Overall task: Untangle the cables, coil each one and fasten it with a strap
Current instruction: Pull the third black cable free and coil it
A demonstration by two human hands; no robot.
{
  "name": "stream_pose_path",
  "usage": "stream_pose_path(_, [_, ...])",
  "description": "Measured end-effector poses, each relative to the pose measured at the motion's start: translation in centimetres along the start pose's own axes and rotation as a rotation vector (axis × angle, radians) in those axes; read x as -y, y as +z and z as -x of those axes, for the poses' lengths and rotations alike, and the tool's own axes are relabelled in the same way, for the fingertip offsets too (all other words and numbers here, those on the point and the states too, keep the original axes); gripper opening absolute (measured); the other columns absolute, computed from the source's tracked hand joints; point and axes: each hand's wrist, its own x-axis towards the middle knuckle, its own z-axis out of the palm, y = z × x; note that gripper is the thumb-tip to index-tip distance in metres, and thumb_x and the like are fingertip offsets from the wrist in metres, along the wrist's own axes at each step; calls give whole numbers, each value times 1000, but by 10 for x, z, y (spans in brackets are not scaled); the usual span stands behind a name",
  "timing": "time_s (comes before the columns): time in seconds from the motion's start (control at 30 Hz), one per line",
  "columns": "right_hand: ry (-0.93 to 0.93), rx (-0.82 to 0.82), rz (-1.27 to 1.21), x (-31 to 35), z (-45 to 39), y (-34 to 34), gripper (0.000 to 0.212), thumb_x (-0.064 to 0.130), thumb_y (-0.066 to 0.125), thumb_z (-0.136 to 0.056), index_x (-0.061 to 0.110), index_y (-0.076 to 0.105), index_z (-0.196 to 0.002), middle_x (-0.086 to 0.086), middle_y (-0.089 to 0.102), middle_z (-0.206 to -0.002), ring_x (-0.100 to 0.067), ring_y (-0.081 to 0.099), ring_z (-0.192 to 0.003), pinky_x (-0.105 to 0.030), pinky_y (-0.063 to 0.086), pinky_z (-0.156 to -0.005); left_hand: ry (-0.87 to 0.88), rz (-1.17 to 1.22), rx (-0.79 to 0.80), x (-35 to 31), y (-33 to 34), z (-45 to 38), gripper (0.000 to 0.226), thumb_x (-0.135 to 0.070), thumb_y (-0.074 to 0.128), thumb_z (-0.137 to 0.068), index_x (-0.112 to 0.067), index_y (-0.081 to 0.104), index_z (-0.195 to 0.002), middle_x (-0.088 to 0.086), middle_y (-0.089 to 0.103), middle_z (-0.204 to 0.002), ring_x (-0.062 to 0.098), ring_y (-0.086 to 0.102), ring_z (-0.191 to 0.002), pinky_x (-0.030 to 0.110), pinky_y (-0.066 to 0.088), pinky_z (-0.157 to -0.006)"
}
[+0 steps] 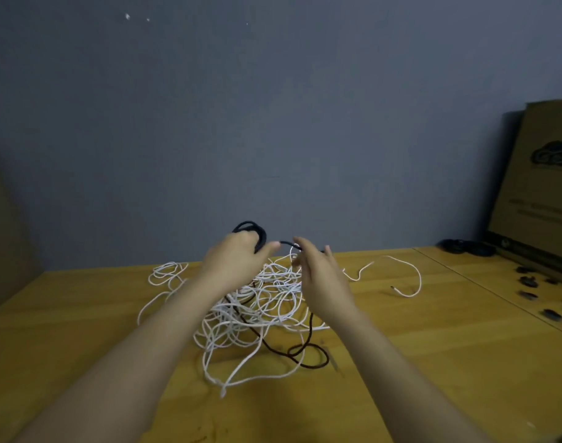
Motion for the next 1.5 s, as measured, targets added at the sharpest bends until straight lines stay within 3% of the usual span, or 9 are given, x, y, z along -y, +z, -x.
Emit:
stream_pose_path(0.13, [92, 48, 6, -2, 6, -15, 34, 48, 32, -100, 24, 54, -109, 0, 65, -81, -28, 60, -96, -42, 49, -77, -20, 245, -71, 4, -31, 11, 51, -53, 51, -91, -15, 37, -61, 6, 42, -58, 20, 43, -50, 32, 31, -52])
stream_pose_path(0.33, [-49, -28, -85, 30, -21, -51, 42, 50, 45, -96, 21, 66, -75, 13, 49, -41, -6, 44, -40, -27, 28, -44, -124, 404, -307, 9, -74, 0, 52, -51, 50, -93, -2, 53, -74, 13, 59, -71, 29, 55, -65, 35, 39, -60])
stream_pose_path(0.47, [-162, 9, -161, 63, -43, -82, 26, 36, 42, -100, 24, 57, -83, 3, 52, -62, -21, 52, -59, -33, 38, -57, -173, 518, -350, -1, -111, -21, 43, -49, 43, -97, -13, 49, -73, 1, 55, -71, 19, 51, -63, 30, 36, -56])
stream_pose_path(0.57, [-167, -174, -248, 87, -72, -110, 27, 34, 38, -102, 22, 51, -81, -15, 53, -66, -24, 47, -60, -32, 34, -56, -121, 680, -286, -15, -132, -36, 42, -48, 41, -98, -18, 39, -69, -4, 42, -59, 12, 40, -49, 26, 32, -50])
stream_pose_path(0.77, [-114, -485, -88, 103, -117, -122, 37, 42, 27, -103, 16, 53, -96, -4, 45, -55, -22, 36, -48, -30, 23, -47, 99, 874, 137, -31, -124, -30, 42, -48, 40, -95, -18, 31, -67, -7, 28, -45, 10, 24, -37, 20, 24, -41])
stream_pose_path(1.0, [-259, 89, 616, 53, -90, -31, 30, 29, 34, -103, 19, 43, -129, -14, 65, -97, -37, 62, -85, -34, 36, -58, 93, 1411, 384, 1, -85, -11, 37, -41, 43, -89, -20, 38, -59, -9, 23, -41, 4, 17, -30, 15, 17, -33])
stream_pose_path(1.2, [-324, 237, 413, 20, -32, 46, 37, 42, 35, -101, 14, 42, -124, -15, 66, -96, -38, 61, -84, -37, 36, -59, -102, 1635, 144, 30, -30, -18, 21, -23, 43, -93, -15, 38, -75, -7, 34, -49, 5, 30, -37, 18, 33, -41])
stream_pose_path(1.4, [-410, 439, 251, 2, 3, 69, 21, 10, 47, -91, 15, 63, -104, -5, 65, -101, -24, 55, -96, -33, 45, -73, -160, 845, -37, 58, -7, -40, 13, -25, 41, -102, -17, 35, -94, 5, 49, -84, 19, 50, -76, 48, 46, -85])
stream_pose_path(1.5, [-327, 367, 190, -10, 4, 66, 24, 12, 47, -93, 18, 63, -109, -1, 61, -107, -19, 55, -100, -34, 48, -75, -153, 514, 48, 70, 1, -46, 50, -42, 37, -100, -1, 28, -127, 11, 47, -126, 24, 48, -117, 37, 39, -95])
